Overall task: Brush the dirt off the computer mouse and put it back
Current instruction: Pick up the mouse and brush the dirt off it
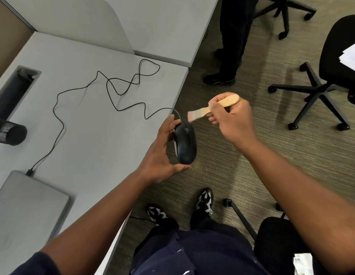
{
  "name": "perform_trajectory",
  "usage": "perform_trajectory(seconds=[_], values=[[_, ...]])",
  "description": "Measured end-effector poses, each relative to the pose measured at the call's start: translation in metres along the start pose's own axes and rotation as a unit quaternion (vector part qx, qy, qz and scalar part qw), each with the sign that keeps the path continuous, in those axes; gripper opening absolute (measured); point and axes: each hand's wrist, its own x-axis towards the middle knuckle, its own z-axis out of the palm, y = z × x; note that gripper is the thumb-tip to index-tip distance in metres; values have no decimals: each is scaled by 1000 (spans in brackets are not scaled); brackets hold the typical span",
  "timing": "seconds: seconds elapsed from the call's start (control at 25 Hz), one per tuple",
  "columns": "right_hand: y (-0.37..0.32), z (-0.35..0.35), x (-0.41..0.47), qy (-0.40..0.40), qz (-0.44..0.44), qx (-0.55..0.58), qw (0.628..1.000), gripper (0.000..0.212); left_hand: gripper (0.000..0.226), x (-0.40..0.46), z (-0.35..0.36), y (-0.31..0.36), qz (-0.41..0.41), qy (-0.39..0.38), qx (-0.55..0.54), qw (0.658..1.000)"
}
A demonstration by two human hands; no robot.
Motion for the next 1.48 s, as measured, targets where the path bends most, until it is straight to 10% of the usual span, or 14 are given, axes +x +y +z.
perform_trajectory(seconds=[1.48], values=[[4,-3,-6,-48,-119,-78,989,15,147,0,-1,5,-9,-19,-22,1000]])
